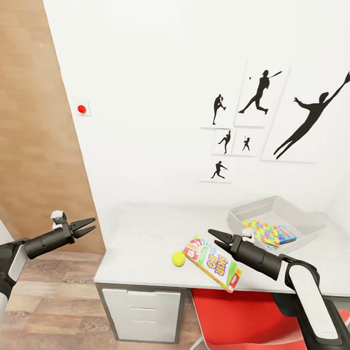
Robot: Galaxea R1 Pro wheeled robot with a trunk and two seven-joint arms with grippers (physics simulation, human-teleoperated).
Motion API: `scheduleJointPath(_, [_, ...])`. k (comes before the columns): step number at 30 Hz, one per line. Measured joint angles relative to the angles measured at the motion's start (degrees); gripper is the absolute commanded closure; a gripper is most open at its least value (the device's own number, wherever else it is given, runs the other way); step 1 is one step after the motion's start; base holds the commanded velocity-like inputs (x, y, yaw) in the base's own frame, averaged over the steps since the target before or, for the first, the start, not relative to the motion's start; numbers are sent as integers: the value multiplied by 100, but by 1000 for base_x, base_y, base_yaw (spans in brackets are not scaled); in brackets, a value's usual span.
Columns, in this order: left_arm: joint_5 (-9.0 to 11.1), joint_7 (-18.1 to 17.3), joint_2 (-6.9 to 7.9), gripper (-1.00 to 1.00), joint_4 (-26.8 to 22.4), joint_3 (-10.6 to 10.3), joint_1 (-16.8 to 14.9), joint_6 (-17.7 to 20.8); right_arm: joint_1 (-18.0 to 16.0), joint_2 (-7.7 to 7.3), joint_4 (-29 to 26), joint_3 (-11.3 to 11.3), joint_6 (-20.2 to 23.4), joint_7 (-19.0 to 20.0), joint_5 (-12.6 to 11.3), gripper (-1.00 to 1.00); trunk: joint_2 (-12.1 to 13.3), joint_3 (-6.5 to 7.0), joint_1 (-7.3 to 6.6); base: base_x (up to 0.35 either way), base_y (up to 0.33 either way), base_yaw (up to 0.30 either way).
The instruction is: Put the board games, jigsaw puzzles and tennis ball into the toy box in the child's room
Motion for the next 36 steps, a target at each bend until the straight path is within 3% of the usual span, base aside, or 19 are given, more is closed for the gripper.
scheduleJointPath(20, [1,0,3,-100,1,1,0,-11,-3,0,0,22,-8,-22,7,-100,0,0,0,0,113,1])
scheduleJointPath(24, [-1,0,3,-100,0,3,0,-12,-3,0,0,27,-7,-199,8,-100,0,0,0,0,121,0])
scheduleJointPath(31, [0,1,4,-100,1,2,0,-19,-4,34,-12,88,-3,-1168,48,-100,0,0,0,0,67,0])
scheduleJointPath(34, [1,1,6,-100,1,2,0,-20,-7,131,-12,204,3,-1734,109,-100,0,0,0,0,13,0])
scheduleJointPath(36, [1,1,9,-100,1,2,0,-21,-1,285,-12,324,12,-2431,118,-100,0,0,0,0,5,0])
